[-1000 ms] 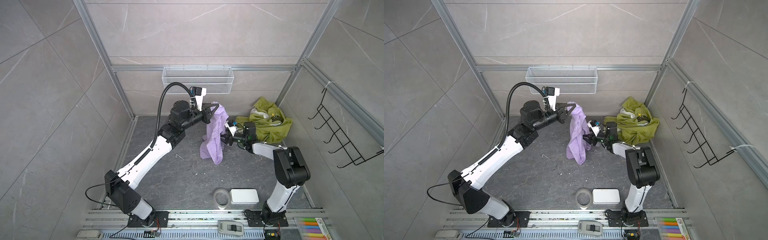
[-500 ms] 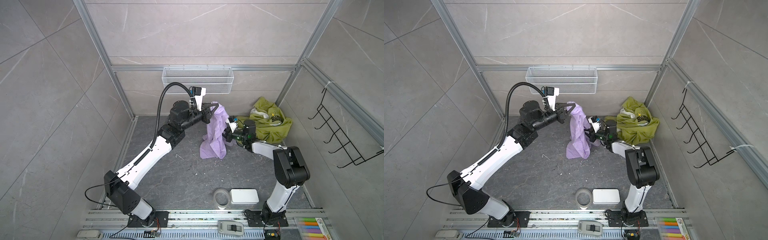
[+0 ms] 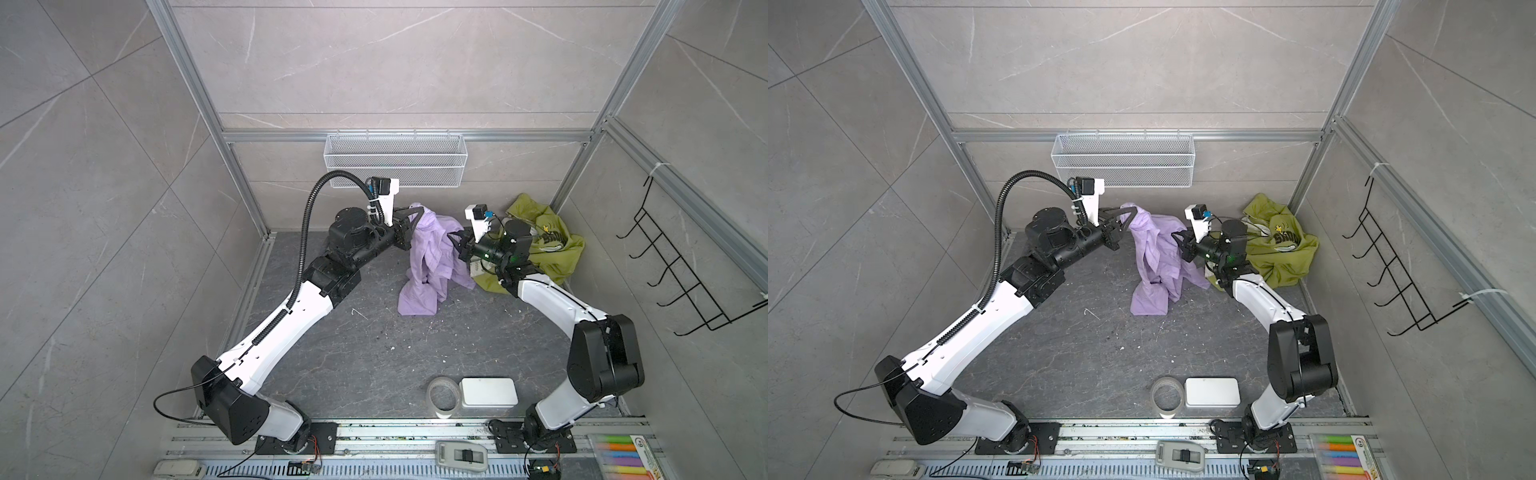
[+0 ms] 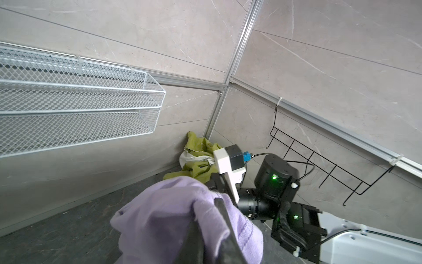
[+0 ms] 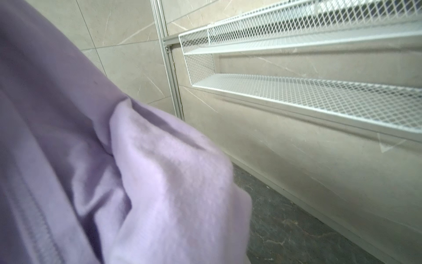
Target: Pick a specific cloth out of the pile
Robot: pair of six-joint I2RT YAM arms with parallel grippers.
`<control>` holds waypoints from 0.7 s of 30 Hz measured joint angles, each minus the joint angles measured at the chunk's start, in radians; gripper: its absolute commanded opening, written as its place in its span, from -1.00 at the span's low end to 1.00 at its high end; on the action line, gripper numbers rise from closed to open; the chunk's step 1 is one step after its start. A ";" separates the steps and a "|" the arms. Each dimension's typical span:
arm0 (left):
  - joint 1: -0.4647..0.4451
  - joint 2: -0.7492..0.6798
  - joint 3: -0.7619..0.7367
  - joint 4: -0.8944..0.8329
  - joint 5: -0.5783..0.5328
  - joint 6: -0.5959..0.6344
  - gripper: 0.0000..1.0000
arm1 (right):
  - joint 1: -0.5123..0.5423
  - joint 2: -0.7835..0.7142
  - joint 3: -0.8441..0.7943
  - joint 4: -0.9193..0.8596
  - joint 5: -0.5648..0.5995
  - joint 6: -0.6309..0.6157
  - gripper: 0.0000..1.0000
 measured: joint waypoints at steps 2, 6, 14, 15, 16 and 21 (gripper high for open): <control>0.000 -0.003 -0.001 -0.003 -0.015 0.012 -1.00 | 0.006 -0.009 0.022 -0.012 0.007 0.006 -1.00; 0.000 -0.012 -0.003 -0.008 -0.039 0.043 -1.00 | 0.021 -0.024 0.080 -0.071 0.032 0.023 -1.00; 0.000 -0.027 -0.004 -0.008 -0.074 0.085 -1.00 | 0.059 -0.069 0.179 -0.166 0.099 0.059 -1.00; 0.000 -0.028 -0.005 -0.008 -0.077 0.090 -1.00 | 0.066 -0.077 0.186 -0.175 0.108 0.062 -1.00; 0.000 -0.028 -0.006 -0.008 -0.078 0.092 -1.00 | 0.073 -0.082 0.194 -0.186 0.116 0.063 -1.00; 0.000 -0.034 -0.035 -0.008 -0.087 0.106 -1.00 | 0.110 -0.106 0.238 -0.244 0.153 0.072 -1.00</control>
